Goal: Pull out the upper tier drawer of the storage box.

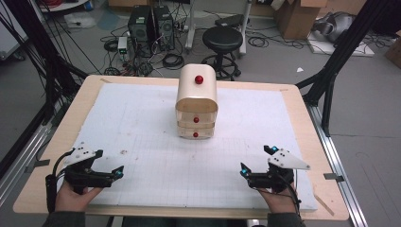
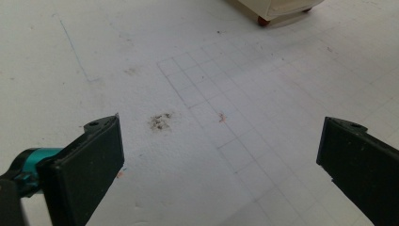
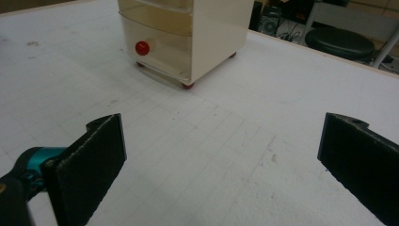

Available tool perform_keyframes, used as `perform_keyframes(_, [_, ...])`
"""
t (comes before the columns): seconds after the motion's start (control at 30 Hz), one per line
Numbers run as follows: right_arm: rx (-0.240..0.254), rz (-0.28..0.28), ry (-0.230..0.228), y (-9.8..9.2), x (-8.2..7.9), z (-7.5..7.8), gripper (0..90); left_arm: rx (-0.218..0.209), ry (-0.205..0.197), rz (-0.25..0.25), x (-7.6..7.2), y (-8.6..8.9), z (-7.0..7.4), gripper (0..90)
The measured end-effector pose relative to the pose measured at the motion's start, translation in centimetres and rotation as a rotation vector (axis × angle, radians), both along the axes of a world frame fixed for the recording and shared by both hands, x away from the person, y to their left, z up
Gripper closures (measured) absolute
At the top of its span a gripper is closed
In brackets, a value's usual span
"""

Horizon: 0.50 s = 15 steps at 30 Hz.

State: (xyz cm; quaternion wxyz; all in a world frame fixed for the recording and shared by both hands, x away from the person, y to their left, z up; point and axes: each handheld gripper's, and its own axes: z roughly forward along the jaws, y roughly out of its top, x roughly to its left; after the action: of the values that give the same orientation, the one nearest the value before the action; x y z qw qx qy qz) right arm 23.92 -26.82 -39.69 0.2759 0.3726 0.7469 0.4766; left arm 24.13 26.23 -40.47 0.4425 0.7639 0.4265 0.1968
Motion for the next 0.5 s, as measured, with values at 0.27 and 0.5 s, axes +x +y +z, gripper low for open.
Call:
perform_keyframes(0.27, [0.016, 0.003, 0.009, 1.6, -0.1, 0.1, 0.2, 0.0, -0.001, -0.003, 0.0, 0.0, 0.0, 1.7])
perform_keyframes(0.5, [0.023, -0.007, 0.005, 3.6, 0.0, 0.0, 0.3, -0.005, -0.001, 0.001, 0.0, 0.1, 0.0, 1.7])
